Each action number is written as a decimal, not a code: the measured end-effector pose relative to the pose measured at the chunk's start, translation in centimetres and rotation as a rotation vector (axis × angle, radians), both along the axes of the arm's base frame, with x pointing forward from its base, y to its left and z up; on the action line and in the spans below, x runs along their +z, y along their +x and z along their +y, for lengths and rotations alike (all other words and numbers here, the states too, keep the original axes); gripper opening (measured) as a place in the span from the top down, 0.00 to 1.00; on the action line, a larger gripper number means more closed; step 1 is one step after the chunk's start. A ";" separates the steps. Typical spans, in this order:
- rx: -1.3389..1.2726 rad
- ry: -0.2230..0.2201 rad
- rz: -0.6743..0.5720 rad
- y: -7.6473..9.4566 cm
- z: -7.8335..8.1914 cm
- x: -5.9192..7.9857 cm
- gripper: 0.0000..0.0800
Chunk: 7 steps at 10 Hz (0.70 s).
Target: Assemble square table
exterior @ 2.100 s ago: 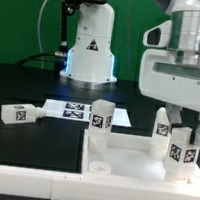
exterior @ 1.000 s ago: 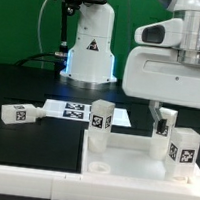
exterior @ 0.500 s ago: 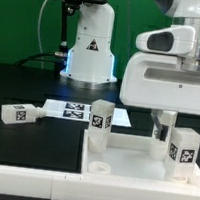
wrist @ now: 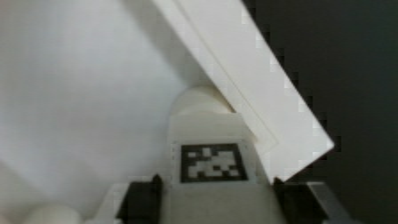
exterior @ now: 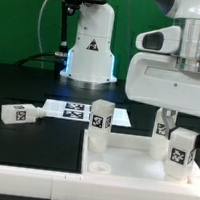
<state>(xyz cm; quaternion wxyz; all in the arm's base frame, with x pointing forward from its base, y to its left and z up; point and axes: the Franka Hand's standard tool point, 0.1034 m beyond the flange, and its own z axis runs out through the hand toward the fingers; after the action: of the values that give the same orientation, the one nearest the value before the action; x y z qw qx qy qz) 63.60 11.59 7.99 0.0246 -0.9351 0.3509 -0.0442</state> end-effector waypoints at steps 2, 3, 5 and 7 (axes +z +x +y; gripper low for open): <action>-0.369 0.051 0.007 0.0 0.1 -0.1 0.64; -0.549 0.090 0.017 0.0 0.1 -0.1 0.64; -0.550 0.090 0.017 0.0 0.1 -0.1 0.64; -0.247 0.041 -0.004 0.1 0.5 0.1 0.64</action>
Offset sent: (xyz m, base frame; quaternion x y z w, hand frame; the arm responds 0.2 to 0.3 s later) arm 0.0000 0.0000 0.0000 0.0000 0.0000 0.1938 0.9810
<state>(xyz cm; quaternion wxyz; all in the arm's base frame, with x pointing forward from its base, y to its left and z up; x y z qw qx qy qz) 63.69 12.11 8.13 0.0389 -0.8840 0.4641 -0.0414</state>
